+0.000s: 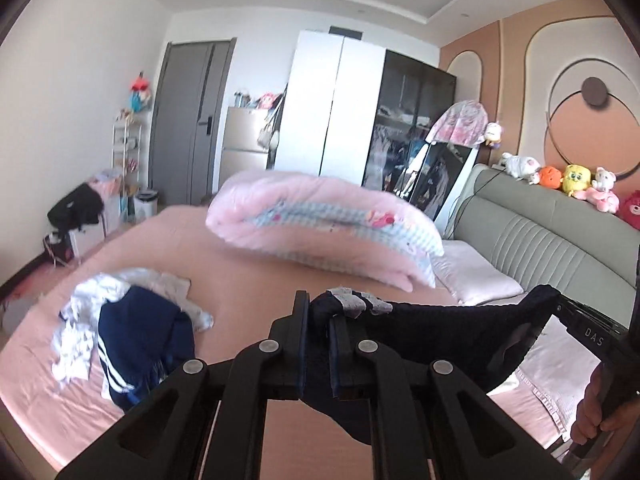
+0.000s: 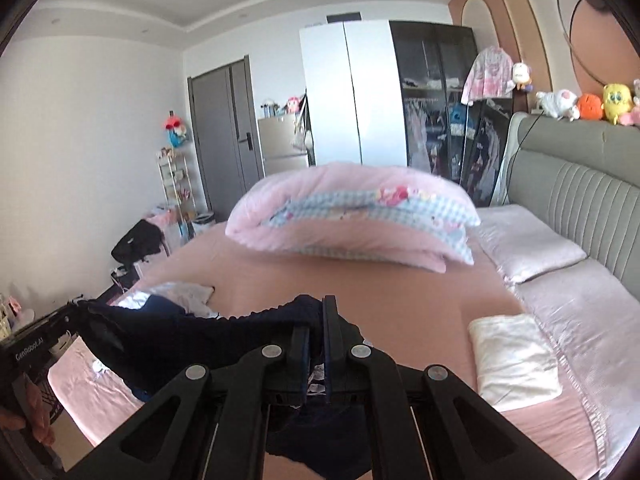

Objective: Fold clothes
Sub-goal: 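Hold the pants with both tools and spread them flat on the bed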

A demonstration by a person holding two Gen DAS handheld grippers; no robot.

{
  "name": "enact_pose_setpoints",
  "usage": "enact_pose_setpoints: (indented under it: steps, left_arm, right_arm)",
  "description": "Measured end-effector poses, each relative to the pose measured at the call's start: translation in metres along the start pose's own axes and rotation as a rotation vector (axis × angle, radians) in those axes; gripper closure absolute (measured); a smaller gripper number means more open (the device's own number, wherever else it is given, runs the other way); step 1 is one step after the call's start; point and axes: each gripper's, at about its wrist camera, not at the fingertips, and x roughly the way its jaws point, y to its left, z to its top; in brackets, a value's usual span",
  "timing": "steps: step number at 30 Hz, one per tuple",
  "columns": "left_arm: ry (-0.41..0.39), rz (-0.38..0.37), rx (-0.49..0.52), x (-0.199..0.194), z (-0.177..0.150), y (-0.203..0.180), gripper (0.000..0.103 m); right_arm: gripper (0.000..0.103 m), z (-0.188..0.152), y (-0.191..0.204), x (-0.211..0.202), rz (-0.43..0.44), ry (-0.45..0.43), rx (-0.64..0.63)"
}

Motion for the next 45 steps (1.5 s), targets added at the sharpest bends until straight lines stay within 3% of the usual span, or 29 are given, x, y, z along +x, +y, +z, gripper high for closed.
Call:
enact_pose_setpoints:
  steps: [3, 8, 11, 14, 17, 20, 26, 28, 30, 33, 36, 40, 43, 45]
  left_arm:
    - [-0.027, -0.058, -0.001, -0.016, 0.014, -0.012, 0.096]
    - [0.045, -0.083, 0.02, -0.006, 0.001, -0.023, 0.095]
    - [0.2, -0.072, -0.01, 0.03, -0.03, -0.022, 0.093]
    - [0.358, -0.052, -0.049, 0.072, -0.066, -0.019, 0.094]
    - [0.394, -0.031, -0.009, 0.099, -0.082, -0.027, 0.094]
    - [0.337, -0.035, 0.001, 0.101, -0.054, -0.034, 0.095]
    - [0.076, -0.094, 0.049, 0.044, 0.025, -0.046, 0.094]
    - [0.061, -0.1, 0.065, 0.034, 0.027, -0.046, 0.093]
    - [0.09, -0.075, 0.099, 0.037, 0.009, -0.046, 0.093]
    - [0.216, -0.061, 0.106, 0.058, -0.039, -0.037, 0.093]
    - [0.436, -0.078, 0.025, 0.093, -0.119, -0.017, 0.093]
    - [0.706, -0.017, -0.046, 0.135, -0.234, 0.002, 0.093]
    - [0.835, 0.036, -0.035, 0.143, -0.288, 0.005, 0.093]
    - [0.862, 0.024, -0.072, 0.138, -0.3, 0.009, 0.093]
  right_arm:
    - [0.101, 0.012, -0.021, -0.034, 0.035, -0.033, 0.053]
    - [0.101, 0.017, -0.049, -0.058, 0.079, 0.011, 0.109]
    - [0.101, 0.0, -0.055, -0.044, 0.041, 0.071, 0.087]
    - [0.101, -0.041, -0.057, -0.01, -0.008, 0.213, 0.046]
    - [0.101, -0.07, -0.058, 0.021, -0.066, 0.313, -0.028]
    - [0.101, -0.061, -0.064, 0.037, -0.09, 0.322, -0.016]
    - [0.101, 0.022, -0.063, -0.025, -0.069, -0.024, -0.009]
    - [0.1, 0.034, -0.064, -0.039, -0.054, -0.071, 0.003]
    - [0.1, 0.027, -0.067, -0.04, -0.039, -0.055, 0.034]
    - [0.1, -0.015, -0.074, -0.022, -0.047, 0.045, 0.044]
    - [0.1, -0.094, -0.083, 0.017, -0.07, 0.262, 0.084]
    - [0.1, -0.219, -0.098, 0.069, -0.099, 0.588, 0.178]
    - [0.1, -0.279, -0.095, 0.083, -0.119, 0.721, 0.171]
    - [0.1, -0.294, -0.091, 0.08, -0.123, 0.739, 0.158]
